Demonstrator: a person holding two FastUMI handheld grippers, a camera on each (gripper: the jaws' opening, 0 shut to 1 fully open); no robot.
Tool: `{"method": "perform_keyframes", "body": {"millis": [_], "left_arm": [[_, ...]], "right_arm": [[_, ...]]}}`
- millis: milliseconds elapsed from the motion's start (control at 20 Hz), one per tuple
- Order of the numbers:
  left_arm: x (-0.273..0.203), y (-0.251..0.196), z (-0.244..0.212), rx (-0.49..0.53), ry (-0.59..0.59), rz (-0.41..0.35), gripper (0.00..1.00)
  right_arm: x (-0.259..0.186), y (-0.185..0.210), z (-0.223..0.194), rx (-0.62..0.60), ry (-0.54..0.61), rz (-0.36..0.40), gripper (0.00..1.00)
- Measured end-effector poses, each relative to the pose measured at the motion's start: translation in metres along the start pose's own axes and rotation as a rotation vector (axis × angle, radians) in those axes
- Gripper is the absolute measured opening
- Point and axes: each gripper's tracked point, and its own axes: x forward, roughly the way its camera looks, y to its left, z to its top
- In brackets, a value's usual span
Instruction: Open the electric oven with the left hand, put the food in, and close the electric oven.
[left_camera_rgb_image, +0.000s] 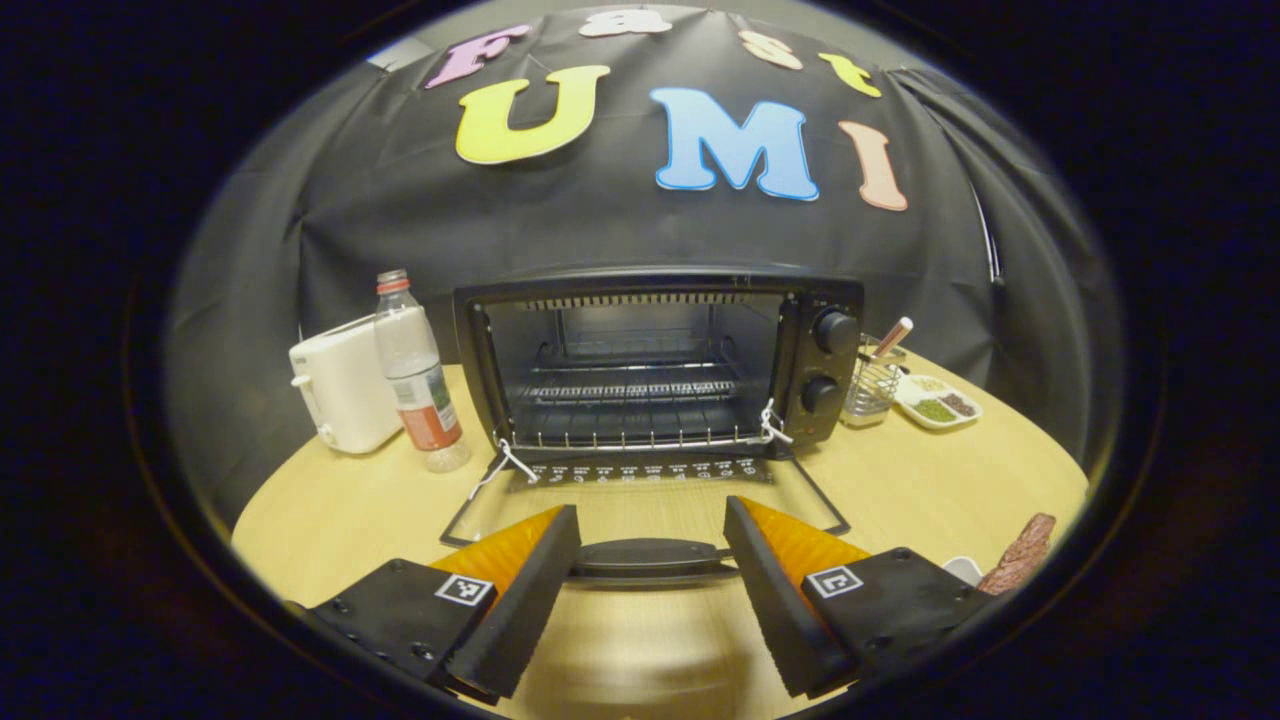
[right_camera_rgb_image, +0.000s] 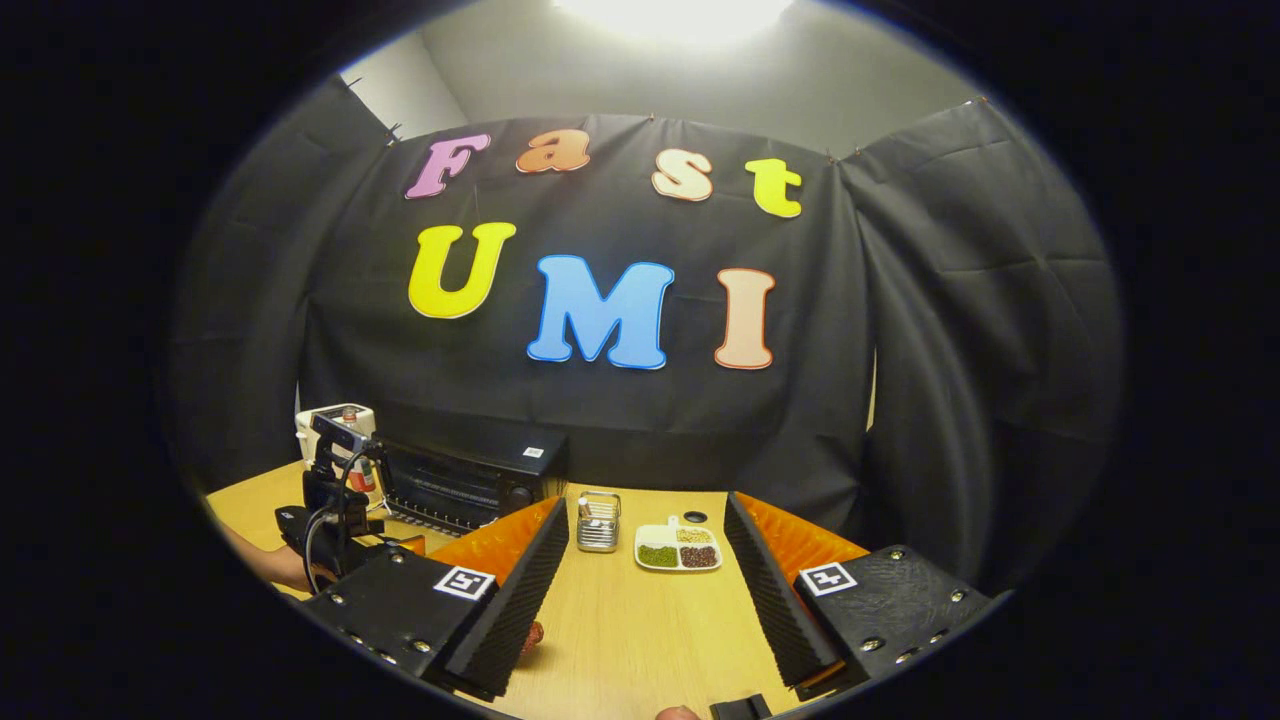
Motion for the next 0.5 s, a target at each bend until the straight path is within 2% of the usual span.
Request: {"method": "perform_keyframes", "body": {"millis": [200,250,300,400,500], "left_arm": [[-0.044,-0.002,0.057,-0.023,-0.116,-0.009,1.0],[-0.058,-0.002,0.074,-0.021,-0.15,-0.009,0.97],[-0.073,-0.001,0.089,-0.016,-0.187,-0.006,0.91],[-0.103,0.002,0.119,0.0,-0.254,0.002,1.0],[-0.132,0.004,0.139,0.011,-0.305,0.012,0.98]], "right_arm": [[0.015,0.015,-0.025,0.083,0.061,0.078,0.95],[0.019,0.019,-0.033,0.097,0.086,0.1,0.95],[0.024,0.025,-0.045,0.11,0.118,0.128,0.95],[0.03,0.036,-0.065,0.136,0.174,0.186,0.95],[0.034,0.047,-0.083,0.174,0.224,0.239,0.96]]}}
